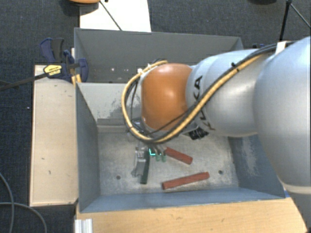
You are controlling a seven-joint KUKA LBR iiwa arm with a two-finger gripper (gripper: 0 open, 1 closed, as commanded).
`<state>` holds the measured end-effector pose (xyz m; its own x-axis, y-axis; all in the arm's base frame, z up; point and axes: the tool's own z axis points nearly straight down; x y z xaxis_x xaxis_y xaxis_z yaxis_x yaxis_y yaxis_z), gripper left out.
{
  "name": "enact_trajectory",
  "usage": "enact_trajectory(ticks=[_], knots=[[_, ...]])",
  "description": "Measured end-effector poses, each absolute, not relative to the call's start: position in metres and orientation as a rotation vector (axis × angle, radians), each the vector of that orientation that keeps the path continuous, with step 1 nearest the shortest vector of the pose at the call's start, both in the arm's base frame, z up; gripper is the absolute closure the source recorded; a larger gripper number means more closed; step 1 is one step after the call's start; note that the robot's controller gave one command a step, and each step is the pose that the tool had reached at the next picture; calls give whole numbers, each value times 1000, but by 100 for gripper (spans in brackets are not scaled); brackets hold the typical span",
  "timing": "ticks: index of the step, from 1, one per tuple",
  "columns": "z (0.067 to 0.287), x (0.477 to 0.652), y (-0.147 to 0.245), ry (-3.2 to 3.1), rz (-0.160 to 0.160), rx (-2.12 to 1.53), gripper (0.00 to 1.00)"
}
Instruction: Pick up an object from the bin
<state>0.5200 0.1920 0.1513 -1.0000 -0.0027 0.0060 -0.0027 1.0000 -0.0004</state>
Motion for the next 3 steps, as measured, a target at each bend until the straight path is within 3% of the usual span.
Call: enact_trajectory(ticks=[1, 2, 3], knots=[[153, 521, 192, -3139, 0, 2, 0], [176, 551, 200, -3141, -1, 96, 0], [178, 555, 198, -3153, -10, 163, 0]])
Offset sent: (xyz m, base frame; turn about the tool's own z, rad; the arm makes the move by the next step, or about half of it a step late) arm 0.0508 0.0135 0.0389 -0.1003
